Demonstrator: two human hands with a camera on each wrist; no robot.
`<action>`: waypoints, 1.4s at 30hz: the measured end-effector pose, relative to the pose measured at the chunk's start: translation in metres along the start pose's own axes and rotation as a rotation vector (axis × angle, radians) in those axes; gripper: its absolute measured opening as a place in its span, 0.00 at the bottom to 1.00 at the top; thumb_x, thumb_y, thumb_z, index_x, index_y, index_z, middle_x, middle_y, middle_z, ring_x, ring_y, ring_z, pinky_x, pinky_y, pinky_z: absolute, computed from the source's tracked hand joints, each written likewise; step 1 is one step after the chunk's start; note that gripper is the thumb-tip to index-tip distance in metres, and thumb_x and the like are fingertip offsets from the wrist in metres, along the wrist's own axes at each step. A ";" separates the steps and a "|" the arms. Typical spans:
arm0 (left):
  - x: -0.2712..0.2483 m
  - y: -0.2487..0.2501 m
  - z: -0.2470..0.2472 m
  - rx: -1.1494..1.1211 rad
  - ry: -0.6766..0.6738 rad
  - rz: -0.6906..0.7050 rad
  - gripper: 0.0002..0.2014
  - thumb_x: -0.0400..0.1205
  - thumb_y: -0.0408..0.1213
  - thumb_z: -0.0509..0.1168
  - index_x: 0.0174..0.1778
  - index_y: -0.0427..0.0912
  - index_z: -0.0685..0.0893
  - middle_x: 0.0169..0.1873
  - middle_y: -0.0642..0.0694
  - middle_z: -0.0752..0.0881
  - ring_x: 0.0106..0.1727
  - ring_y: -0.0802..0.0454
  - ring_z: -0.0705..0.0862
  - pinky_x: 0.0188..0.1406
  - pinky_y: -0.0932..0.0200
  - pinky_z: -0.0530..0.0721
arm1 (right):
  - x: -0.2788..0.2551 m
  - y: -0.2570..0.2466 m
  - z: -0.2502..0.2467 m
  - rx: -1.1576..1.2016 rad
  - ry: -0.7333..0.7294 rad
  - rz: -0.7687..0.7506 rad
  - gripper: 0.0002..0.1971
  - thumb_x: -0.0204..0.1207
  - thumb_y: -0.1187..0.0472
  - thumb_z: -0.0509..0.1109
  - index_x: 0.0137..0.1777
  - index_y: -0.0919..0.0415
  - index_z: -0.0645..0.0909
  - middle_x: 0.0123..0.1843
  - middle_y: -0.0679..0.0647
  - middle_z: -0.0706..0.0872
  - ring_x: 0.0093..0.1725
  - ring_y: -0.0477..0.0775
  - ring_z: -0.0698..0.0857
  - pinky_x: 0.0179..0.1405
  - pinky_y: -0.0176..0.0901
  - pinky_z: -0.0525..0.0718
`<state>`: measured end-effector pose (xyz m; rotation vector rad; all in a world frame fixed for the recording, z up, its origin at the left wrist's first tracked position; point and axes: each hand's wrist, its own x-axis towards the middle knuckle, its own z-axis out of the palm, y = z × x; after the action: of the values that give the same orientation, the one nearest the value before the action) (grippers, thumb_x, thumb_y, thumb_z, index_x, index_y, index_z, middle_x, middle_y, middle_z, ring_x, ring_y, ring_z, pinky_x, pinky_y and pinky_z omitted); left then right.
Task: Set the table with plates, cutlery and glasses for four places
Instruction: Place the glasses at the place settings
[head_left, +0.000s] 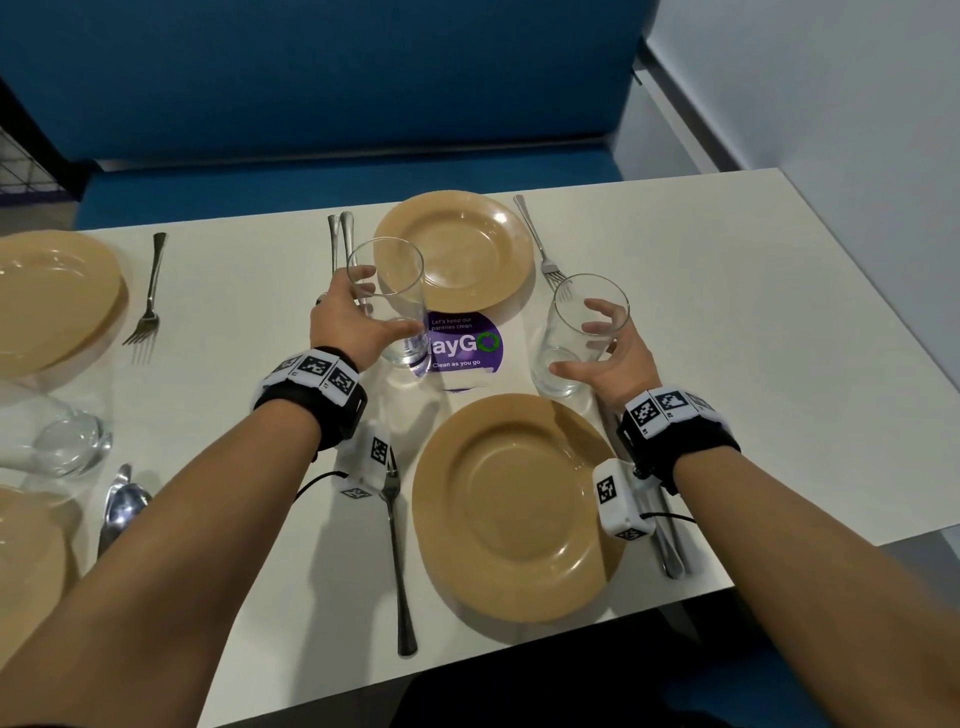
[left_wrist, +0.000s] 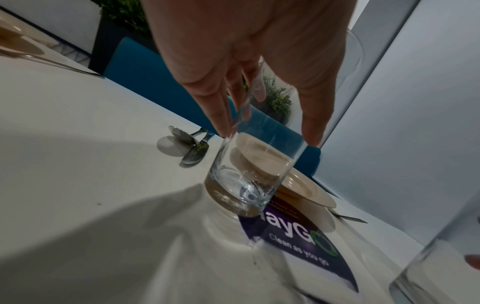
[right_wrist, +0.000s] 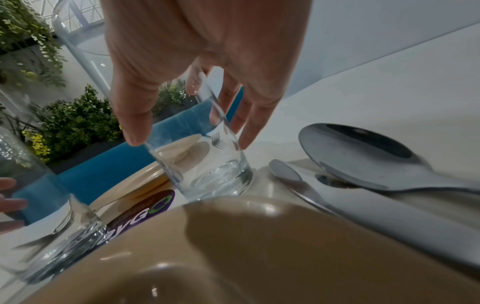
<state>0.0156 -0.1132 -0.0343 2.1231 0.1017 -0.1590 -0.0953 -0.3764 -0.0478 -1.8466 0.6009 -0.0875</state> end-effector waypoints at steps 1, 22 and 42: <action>0.000 0.000 0.000 0.004 0.002 -0.001 0.41 0.60 0.44 0.84 0.68 0.50 0.73 0.61 0.48 0.82 0.61 0.50 0.81 0.62 0.57 0.78 | 0.001 -0.001 0.001 -0.002 -0.002 -0.003 0.40 0.55 0.64 0.84 0.65 0.37 0.72 0.59 0.47 0.81 0.63 0.53 0.80 0.65 0.49 0.79; -0.002 0.005 -0.003 0.038 0.007 -0.028 0.40 0.62 0.43 0.83 0.69 0.49 0.73 0.62 0.50 0.82 0.57 0.54 0.79 0.56 0.64 0.73 | -0.003 -0.002 0.002 0.053 0.006 -0.020 0.39 0.58 0.68 0.81 0.65 0.39 0.72 0.59 0.45 0.80 0.63 0.50 0.78 0.65 0.51 0.80; -0.005 0.005 0.000 0.044 0.031 -0.031 0.40 0.63 0.45 0.82 0.70 0.51 0.72 0.63 0.49 0.81 0.63 0.50 0.80 0.58 0.60 0.75 | 0.001 -0.002 0.006 0.037 0.006 -0.017 0.39 0.57 0.66 0.82 0.66 0.40 0.72 0.56 0.43 0.80 0.61 0.50 0.79 0.65 0.55 0.81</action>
<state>0.0116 -0.1163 -0.0294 2.1694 0.1509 -0.1479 -0.0918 -0.3706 -0.0479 -1.8167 0.5838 -0.1151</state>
